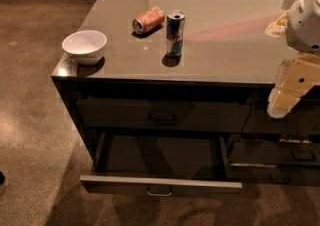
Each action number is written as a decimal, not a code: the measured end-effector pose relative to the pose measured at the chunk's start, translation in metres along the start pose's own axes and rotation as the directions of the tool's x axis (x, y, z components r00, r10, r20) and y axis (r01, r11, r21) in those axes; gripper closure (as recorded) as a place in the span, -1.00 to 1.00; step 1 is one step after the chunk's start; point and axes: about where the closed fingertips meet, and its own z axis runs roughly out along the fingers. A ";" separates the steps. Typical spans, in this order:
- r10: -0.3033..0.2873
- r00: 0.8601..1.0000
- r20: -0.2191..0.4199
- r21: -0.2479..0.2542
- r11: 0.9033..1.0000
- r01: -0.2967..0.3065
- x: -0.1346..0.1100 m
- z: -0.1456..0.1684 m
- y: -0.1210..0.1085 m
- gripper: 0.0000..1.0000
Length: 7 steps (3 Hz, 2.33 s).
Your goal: Close middle drawer
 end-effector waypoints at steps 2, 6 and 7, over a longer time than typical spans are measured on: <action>0.020 0.999 0.045 -0.034 0.999 -0.019 0.003 0.036 0.013 -1.00; 0.156 0.938 0.311 -0.228 0.970 -0.085 0.018 0.201 0.120 -1.00; 0.239 0.891 0.385 -0.379 0.922 -0.084 0.016 0.260 0.152 -1.00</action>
Offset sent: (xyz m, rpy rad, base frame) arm -0.0069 0.0278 -0.1904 0.2804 0.1297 0.0009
